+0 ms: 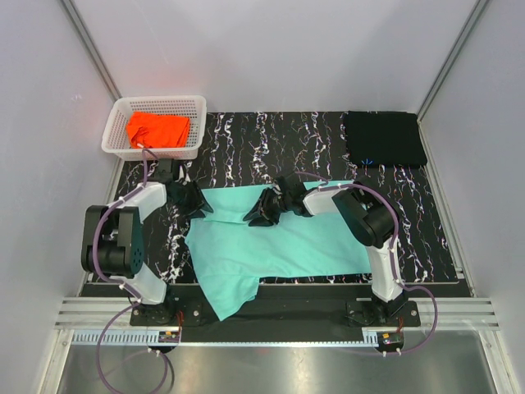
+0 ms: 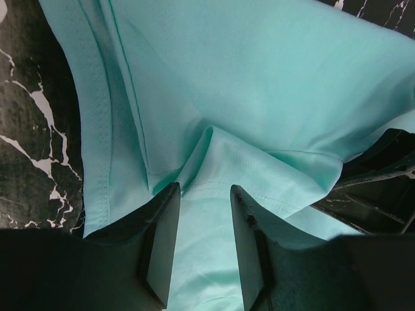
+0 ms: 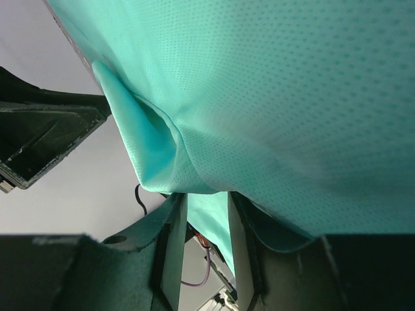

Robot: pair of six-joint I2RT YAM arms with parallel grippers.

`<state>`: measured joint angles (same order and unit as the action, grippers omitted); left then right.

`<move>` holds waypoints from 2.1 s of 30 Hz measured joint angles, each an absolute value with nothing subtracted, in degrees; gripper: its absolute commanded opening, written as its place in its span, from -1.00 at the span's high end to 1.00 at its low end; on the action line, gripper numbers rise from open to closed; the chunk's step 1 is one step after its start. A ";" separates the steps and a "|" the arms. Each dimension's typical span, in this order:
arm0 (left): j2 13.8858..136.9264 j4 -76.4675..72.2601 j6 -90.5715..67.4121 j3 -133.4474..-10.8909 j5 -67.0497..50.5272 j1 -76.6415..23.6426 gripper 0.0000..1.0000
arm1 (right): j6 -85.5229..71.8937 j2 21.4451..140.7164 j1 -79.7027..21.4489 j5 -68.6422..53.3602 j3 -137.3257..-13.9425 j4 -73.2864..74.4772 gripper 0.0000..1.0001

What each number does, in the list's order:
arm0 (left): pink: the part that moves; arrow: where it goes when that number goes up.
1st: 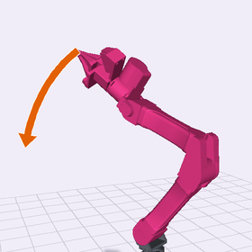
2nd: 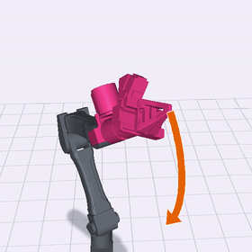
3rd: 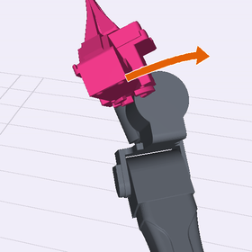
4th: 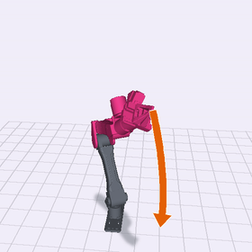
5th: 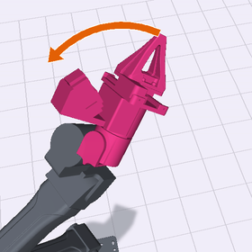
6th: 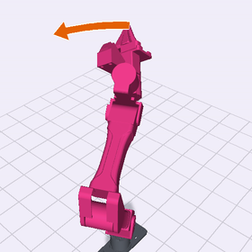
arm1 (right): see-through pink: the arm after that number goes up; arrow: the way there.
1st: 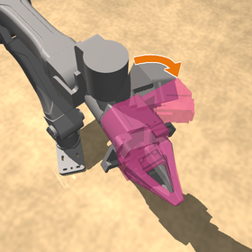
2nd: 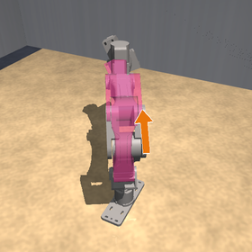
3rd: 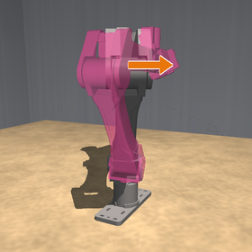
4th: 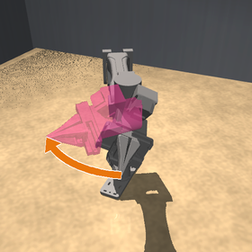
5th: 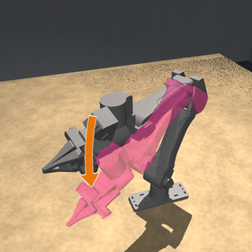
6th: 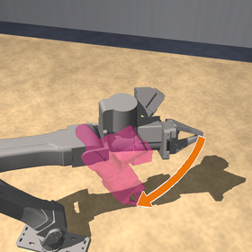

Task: Fold and stack the t-shirts
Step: Fold the tshirt

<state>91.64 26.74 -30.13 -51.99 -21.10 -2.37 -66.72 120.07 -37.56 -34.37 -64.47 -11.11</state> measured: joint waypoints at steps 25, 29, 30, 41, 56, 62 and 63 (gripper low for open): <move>94.32 25.78 -30.94 -53.01 -21.96 -2.33 1.00 | -66.37 120.07 -37.56 -34.63 -64.49 -11.20 0.10; 93.80 25.76 -31.59 -53.01 -22.13 -2.33 1.00 | -66.37 120.07 -37.56 -34.59 -64.47 -11.18 0.10; 93.54 25.76 -31.68 -53.01 -22.13 -2.33 1.00 | -66.37 120.05 -37.56 -34.57 -64.47 -11.16 0.10; 92.97 25.47 -32.95 -54.68 -22.09 -2.28 1.00 | -66.19 120.09 -37.74 -33.65 -65.21 -10.17 0.17; 92.97 25.50 -33.04 -54.72 -22.09 -1.80 1.00 | -66.32 121.69 -39.40 -29.41 -68.14 -8.01 0.76; 91.50 25.47 -33.06 -54.04 -22.11 -1.78 1.00 | -65.71 121.62 -39.40 -29.17 -68.47 -6.48 0.95; 90.83 25.45 -33.06 -53.60 -22.11 -1.78 1.00 | -65.23 121.56 -39.40 -29.17 -68.66 -5.74 0.95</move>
<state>90.83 25.45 -33.06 -53.60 -22.11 -1.78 -65.23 121.56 -39.40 -29.17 -68.66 -5.74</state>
